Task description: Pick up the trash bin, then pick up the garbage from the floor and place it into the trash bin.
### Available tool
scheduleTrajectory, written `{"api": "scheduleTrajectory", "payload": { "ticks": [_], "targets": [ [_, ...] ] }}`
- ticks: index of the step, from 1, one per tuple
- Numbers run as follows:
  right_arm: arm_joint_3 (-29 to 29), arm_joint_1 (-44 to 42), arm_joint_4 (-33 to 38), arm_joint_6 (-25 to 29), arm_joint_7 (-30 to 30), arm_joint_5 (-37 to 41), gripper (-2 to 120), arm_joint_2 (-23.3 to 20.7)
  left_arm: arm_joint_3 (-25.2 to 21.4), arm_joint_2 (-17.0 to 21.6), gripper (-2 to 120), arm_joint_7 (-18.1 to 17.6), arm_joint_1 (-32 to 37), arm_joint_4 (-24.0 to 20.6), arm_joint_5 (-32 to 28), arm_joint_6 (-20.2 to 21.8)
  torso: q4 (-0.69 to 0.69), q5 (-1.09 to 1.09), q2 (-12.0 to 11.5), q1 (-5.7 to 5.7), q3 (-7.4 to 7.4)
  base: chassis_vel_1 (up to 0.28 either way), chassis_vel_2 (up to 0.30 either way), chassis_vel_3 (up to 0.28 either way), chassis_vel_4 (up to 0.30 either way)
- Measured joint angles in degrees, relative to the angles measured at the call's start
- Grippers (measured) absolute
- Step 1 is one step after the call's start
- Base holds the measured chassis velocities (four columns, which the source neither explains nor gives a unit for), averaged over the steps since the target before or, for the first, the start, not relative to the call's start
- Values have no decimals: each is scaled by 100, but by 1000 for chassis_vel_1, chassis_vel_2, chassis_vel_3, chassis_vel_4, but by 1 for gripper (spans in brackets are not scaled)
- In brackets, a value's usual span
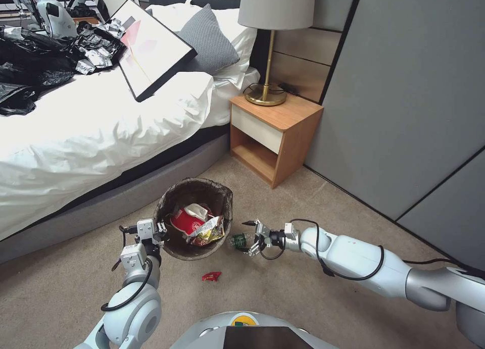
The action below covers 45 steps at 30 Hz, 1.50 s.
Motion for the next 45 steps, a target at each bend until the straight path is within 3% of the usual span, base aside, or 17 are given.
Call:
{"api": "scheduleTrajectory", "payload": {
  "ticks": [24, 45],
  "targets": [
    [471, -356, -2025, 624, -197, -464, 100, 599, 55, -8, 0, -22, -74, -3, -34, 9, -1, 1, 0, 0, 0, 0, 0, 0, 0],
    [822, -195, -3048, 933, -303, -732, 100, 1137, 70, -2, 0, -33, -49, -45, -28, 2, 0, 0, 0, 0, 0, 0, 0, 0, 0]
  ]
}}
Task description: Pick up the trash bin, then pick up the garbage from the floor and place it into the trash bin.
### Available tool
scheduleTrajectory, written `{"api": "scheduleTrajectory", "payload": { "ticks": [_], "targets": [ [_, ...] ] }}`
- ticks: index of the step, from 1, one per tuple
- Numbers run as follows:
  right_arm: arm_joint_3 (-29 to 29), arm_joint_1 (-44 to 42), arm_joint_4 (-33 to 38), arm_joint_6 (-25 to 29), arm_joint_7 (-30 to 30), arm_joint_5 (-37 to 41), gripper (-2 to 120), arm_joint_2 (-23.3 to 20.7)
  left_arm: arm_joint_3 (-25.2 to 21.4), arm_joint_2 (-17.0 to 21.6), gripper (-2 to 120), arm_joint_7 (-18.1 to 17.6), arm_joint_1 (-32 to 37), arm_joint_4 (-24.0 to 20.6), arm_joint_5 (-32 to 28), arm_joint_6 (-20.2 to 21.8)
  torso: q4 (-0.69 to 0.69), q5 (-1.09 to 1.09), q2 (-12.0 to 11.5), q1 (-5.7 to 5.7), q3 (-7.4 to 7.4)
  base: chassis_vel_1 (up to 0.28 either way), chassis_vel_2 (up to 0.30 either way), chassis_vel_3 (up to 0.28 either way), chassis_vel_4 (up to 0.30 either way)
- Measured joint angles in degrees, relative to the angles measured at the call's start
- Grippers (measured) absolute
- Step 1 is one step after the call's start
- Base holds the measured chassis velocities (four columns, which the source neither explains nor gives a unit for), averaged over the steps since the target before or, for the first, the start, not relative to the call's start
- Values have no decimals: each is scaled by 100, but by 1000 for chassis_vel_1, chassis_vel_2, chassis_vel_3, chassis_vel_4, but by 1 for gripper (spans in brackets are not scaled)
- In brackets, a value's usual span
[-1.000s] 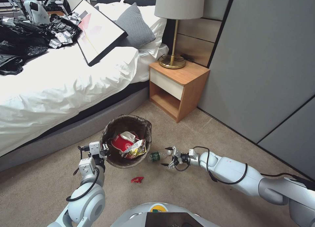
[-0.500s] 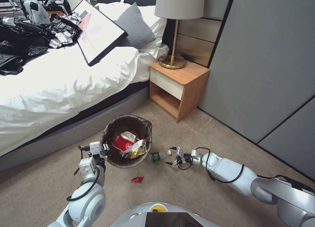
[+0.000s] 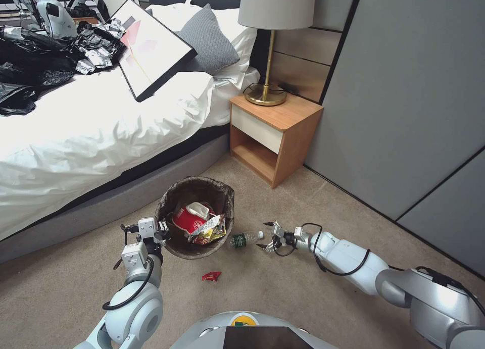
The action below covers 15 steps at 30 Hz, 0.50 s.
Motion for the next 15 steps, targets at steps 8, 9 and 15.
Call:
{"api": "scheduleTrajectory", "payload": {
  "ticks": [8, 9, 15],
  "targets": [
    [94, 97, -431, 176, -1, -144, 100, 445, -13, -6, 0, -11, 27, -45, 4, -1, 1, 0, 0, 0, 0, 0, 0, 0, 0],
    [103, 110, -461, 189, 0, -149, 100, 500, -15, -6, 0, -12, 31, -51, 4, -2, 0, 0, 0, 0, 0, 0, 0, 0, 0],
    [132, 171, -657, 270, -1, -187, 100, 787, -3, -23, 0, -19, 21, -53, 7, -3, 0, -2, 0, 0, 0, 0, 0, 0, 0]
  ]
}}
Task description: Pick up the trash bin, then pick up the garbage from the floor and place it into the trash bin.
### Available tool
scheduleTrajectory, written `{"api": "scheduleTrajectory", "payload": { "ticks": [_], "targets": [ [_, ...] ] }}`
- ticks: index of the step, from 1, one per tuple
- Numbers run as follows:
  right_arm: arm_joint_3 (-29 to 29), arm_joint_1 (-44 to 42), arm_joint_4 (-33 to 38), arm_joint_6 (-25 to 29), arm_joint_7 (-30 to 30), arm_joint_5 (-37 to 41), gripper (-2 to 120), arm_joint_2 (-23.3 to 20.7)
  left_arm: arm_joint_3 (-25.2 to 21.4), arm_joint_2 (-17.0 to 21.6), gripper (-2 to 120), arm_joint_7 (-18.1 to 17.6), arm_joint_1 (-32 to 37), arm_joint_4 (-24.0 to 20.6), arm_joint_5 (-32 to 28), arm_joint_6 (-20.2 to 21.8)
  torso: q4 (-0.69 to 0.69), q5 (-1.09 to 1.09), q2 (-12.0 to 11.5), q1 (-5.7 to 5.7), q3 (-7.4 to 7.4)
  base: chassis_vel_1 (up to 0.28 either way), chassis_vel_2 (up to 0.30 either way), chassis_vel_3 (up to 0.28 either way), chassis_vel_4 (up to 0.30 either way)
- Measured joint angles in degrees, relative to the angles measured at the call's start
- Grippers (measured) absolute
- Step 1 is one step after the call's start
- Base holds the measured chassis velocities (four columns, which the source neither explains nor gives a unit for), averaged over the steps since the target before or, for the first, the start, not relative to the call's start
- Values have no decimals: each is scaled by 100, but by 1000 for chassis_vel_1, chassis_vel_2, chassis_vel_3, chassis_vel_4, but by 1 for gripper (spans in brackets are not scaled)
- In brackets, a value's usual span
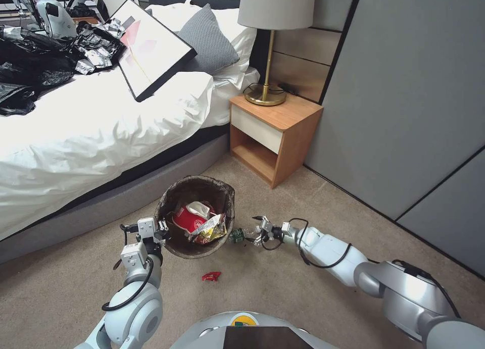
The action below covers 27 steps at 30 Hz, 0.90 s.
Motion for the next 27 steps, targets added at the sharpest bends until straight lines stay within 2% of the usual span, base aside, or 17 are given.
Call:
{"api": "scheduleTrajectory", "payload": {
  "ticks": [2, 15, 19, 25, 27],
  "targets": [
    [49, 9, -133, 58, -30, -47, 100, 163, 0, 0, 0, -4, -1, -6, 1, 0, 1, 2, 0, 0, 0, 0, 0, 0, 0],
    [184, 13, -618, 138, -64, -211, 100, 555, -7, 16, 0, -27, -20, -21, -2, -10, 0, 2, 0, 0, 0, 0, 0, 0, 0],
    [284, 3, -806, 139, -104, -272, 91, 672, -7, 41, 0, -36, -39, -21, -16, -12, 0, 1, 0, 0, 0, 0, 0, 0, 0],
    [535, -60, -1061, 163, -137, -455, 85, 845, -9, 76, 0, -51, -65, -17, -48, -13, 0, 2, 0, 0, 0, 0, 0, 0, 0],
    [611, -64, -1151, 179, -134, -504, 76, 902, -10, 86, 0, -57, -86, -5, -60, -13, 0, 2, 0, 0, 0, 0, 0, 0, 0]
  ]
}}
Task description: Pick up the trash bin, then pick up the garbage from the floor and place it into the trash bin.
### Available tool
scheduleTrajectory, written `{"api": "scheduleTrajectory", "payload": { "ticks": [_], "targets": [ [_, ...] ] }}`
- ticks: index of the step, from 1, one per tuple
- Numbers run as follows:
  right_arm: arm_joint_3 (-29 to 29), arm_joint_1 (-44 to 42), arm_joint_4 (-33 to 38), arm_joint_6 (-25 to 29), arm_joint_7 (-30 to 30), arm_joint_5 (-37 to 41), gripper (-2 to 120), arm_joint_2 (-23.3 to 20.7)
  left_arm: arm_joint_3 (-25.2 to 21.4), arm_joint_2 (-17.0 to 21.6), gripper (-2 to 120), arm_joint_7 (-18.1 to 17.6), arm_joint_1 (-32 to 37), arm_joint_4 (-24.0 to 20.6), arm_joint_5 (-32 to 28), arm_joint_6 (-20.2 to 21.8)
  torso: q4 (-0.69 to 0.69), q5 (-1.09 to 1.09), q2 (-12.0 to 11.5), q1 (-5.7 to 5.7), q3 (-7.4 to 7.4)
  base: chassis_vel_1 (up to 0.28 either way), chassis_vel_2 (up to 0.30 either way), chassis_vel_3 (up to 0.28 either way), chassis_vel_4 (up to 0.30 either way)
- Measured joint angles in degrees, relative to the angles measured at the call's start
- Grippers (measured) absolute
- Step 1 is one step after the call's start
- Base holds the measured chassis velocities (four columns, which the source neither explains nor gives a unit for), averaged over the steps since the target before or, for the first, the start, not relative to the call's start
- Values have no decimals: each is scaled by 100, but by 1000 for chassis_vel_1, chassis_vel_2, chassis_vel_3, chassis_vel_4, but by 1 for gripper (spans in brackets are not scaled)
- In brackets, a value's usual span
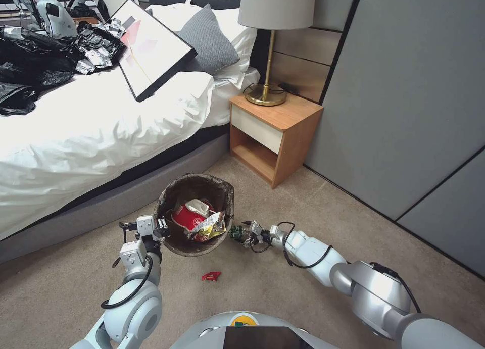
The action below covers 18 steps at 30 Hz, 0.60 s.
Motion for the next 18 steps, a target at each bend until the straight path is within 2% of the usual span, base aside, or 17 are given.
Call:
{"api": "scheduleTrajectory", "payload": {
  "ticks": [4, 5, 6, 8, 9, 12, 18],
  "targets": [
    [59, 0, -74, 1, 1, -45, 66, 42, 5, 0, 0, -4, -19, 10, -5, 0, 0, 0, 0, 0, 0, 0, 0, 0, 0],
    [104, 0, -104, 1, 5, -61, 60, 61, 10, -3, 0, -7, -26, 16, -8, 0, 0, 0, 0, 0, 0, 0, 0, 0, 0],
    [104, 0, -104, 1, 5, -61, 60, 61, 10, -3, 0, -7, -26, 16, -8, 0, 0, 0, 0, 0, 0, 0, 0, 0, 0],
    [146, -12, -108, -1, 9, -81, 48, 65, 11, -2, 0, -9, -36, 24, -9, 0, 0, 0, 0, 0, 0, 0, 0, 0, 0],
    [146, -12, -108, -1, 9, -81, 48, 65, 11, -2, 0, -9, -36, 24, -9, 0, 0, 0, 0, 0, 0, 0, 0, 0, 0],
    [222, -26, -102, -1, 47, -94, 39, 61, 9, 4, 0, -12, -51, 43, -15, 0, 0, 1, 0, 0, 0, 0, 0, 0, 0],
    [343, -53, 5, 26, 176, -198, 32, 20, 46, 0, 0, -14, -69, 61, -16, -1, 0, 1, 0, 0, 0, 0, 0, 0, 0]
  ]
}}
